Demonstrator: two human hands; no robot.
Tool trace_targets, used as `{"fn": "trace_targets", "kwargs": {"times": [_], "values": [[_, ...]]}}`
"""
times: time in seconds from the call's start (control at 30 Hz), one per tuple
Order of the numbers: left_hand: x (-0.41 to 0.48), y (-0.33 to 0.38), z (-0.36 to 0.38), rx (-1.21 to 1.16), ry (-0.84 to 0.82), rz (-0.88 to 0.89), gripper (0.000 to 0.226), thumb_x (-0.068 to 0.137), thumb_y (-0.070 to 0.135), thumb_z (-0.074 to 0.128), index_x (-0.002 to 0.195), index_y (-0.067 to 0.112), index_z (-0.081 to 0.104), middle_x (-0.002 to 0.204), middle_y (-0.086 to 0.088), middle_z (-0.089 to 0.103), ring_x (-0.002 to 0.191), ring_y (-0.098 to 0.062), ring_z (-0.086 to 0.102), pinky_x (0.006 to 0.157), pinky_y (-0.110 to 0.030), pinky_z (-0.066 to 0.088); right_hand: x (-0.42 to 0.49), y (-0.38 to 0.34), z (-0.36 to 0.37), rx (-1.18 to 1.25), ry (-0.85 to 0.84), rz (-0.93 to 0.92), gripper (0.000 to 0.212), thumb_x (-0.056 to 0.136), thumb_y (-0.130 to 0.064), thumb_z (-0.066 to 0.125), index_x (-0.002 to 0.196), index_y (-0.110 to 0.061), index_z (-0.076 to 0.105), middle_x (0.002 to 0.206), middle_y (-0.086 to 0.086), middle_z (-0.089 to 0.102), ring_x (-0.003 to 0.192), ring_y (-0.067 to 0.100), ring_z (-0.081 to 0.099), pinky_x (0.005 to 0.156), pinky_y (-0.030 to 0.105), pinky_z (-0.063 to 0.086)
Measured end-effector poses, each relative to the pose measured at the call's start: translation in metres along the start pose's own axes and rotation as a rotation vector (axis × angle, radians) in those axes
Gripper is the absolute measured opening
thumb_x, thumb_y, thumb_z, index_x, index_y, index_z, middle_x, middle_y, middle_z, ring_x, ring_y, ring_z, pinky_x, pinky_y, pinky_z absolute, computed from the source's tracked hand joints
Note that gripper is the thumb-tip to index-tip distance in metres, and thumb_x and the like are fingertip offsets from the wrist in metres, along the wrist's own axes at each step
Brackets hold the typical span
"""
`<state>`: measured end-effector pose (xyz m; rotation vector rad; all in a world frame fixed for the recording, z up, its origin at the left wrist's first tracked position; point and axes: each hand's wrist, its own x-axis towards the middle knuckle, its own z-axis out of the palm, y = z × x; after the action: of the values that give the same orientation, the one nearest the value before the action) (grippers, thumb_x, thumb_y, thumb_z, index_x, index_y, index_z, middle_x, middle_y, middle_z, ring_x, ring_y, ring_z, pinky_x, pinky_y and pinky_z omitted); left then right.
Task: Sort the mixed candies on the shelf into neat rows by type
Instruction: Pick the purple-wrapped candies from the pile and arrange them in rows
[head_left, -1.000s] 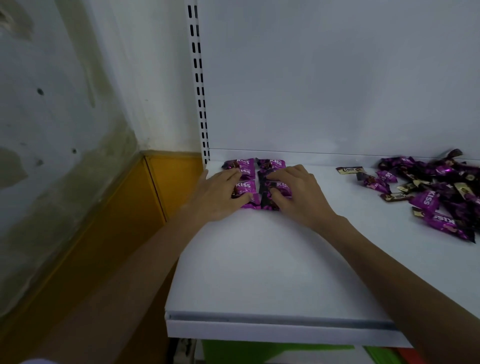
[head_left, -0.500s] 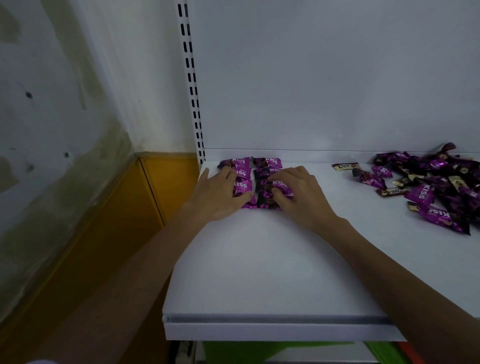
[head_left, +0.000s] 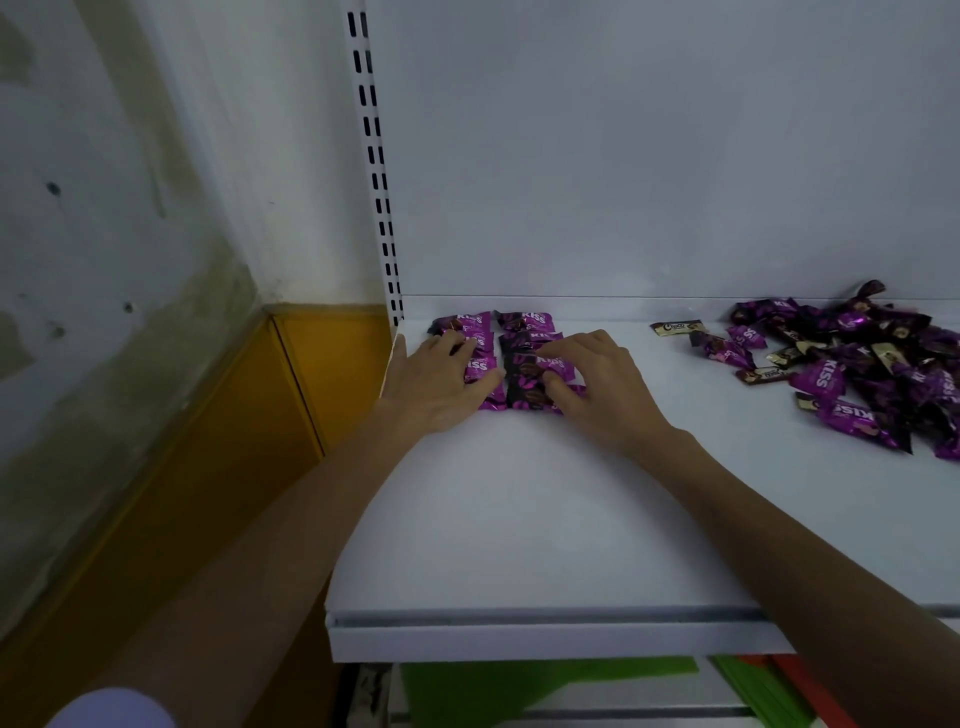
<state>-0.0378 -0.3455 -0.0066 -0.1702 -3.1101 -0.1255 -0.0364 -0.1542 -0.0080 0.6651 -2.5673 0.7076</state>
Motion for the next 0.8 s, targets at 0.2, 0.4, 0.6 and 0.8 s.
{"fn": "trace_targets", "kwargs": {"times": [0.2, 0.4, 0.6, 0.8], "values": [[-0.011, -0.007, 0.0, -0.018, 0.046, -0.005, 0.064, 0.094, 0.056, 0.017, 0.147, 0.021, 0.013, 0.156, 0.001, 0.013, 0.144, -0.018, 0.006, 0.116, -0.051, 0.001, -0.01, 0.001, -0.005, 0.002, -0.011, 0.008, 0.035, 0.08, -0.02, 0.048, 0.111, -0.011, 0.064, 0.106, 0.008, 0.066, 0.103, 0.028, 0.052, 0.082, 0.034, 0.037], [-0.021, -0.013, 0.0, -0.054, 0.121, 0.015, 0.058, 0.096, 0.051, 0.021, 0.146, 0.021, 0.019, 0.156, 0.003, 0.011, 0.144, -0.018, 0.006, 0.117, -0.046, 0.006, -0.015, 0.001, -0.005, -0.04, -0.064, 0.016, 0.025, 0.083, -0.015, 0.059, 0.107, -0.011, 0.066, 0.107, 0.008, 0.066, 0.1, 0.029, 0.052, 0.081, 0.036, 0.039], [-0.023, -0.011, 0.004, -0.114, 0.062, 0.002, 0.059, 0.096, 0.052, 0.024, 0.147, 0.022, 0.019, 0.156, 0.004, 0.013, 0.144, -0.015, 0.008, 0.117, -0.044, 0.005, -0.015, -0.002, -0.004, -0.032, -0.117, 0.008, 0.024, 0.083, -0.016, 0.059, 0.106, -0.012, 0.066, 0.108, 0.006, 0.065, 0.1, 0.027, 0.052, 0.084, 0.037, 0.04], [-0.016, -0.004, 0.001, -0.148, 0.026, 0.005, 0.059, 0.096, 0.05, 0.025, 0.147, 0.022, 0.019, 0.156, 0.004, 0.012, 0.144, -0.017, 0.008, 0.117, -0.044, 0.007, -0.017, 0.0, -0.004, -0.009, -0.124, 0.01, 0.025, 0.084, -0.016, 0.058, 0.108, -0.012, 0.065, 0.111, 0.006, 0.063, 0.104, 0.027, 0.052, 0.086, 0.037, 0.04]]}}
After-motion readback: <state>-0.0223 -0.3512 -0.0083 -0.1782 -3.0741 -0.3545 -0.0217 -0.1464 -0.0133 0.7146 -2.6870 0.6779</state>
